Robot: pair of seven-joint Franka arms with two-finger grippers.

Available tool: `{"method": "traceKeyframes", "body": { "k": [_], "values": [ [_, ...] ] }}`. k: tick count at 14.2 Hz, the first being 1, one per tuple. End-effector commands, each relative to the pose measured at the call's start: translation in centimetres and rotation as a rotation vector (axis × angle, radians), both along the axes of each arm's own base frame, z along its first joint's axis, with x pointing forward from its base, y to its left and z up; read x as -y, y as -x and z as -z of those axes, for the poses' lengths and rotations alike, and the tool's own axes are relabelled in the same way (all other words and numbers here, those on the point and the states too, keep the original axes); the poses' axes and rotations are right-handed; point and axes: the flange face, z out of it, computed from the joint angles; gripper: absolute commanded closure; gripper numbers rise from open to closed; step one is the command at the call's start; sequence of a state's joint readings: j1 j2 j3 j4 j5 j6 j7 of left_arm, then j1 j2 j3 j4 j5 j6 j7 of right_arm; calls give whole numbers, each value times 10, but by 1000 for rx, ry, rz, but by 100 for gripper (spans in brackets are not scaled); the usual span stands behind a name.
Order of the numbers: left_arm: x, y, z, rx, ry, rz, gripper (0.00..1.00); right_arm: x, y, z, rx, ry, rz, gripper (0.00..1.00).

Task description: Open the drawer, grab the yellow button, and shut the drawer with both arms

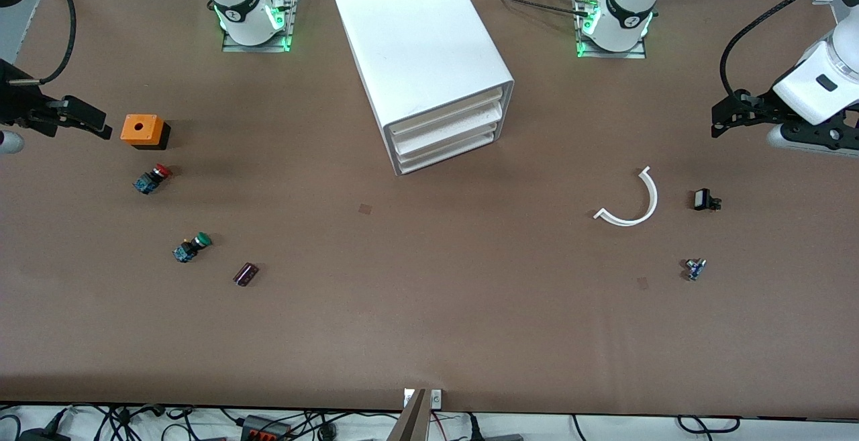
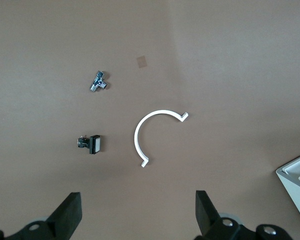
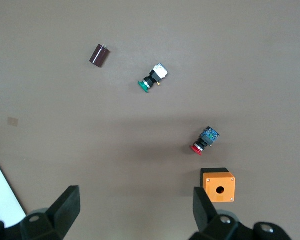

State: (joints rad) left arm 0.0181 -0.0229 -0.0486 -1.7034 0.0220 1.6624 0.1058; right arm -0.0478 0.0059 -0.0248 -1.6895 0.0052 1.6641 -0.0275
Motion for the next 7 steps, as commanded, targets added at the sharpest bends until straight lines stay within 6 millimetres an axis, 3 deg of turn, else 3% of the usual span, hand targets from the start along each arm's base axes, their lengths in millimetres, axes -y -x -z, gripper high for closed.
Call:
{"method": "traceKeyframes", "body": {
  "k": [1,7],
  "values": [
    [1,-2,-6,-5,9,10,0,-2,2,0,-8,14,-1,0],
    [0,-2,-5,-8,9,11,0,-3,1,-2,0,14,-2,0]
  ]
}}
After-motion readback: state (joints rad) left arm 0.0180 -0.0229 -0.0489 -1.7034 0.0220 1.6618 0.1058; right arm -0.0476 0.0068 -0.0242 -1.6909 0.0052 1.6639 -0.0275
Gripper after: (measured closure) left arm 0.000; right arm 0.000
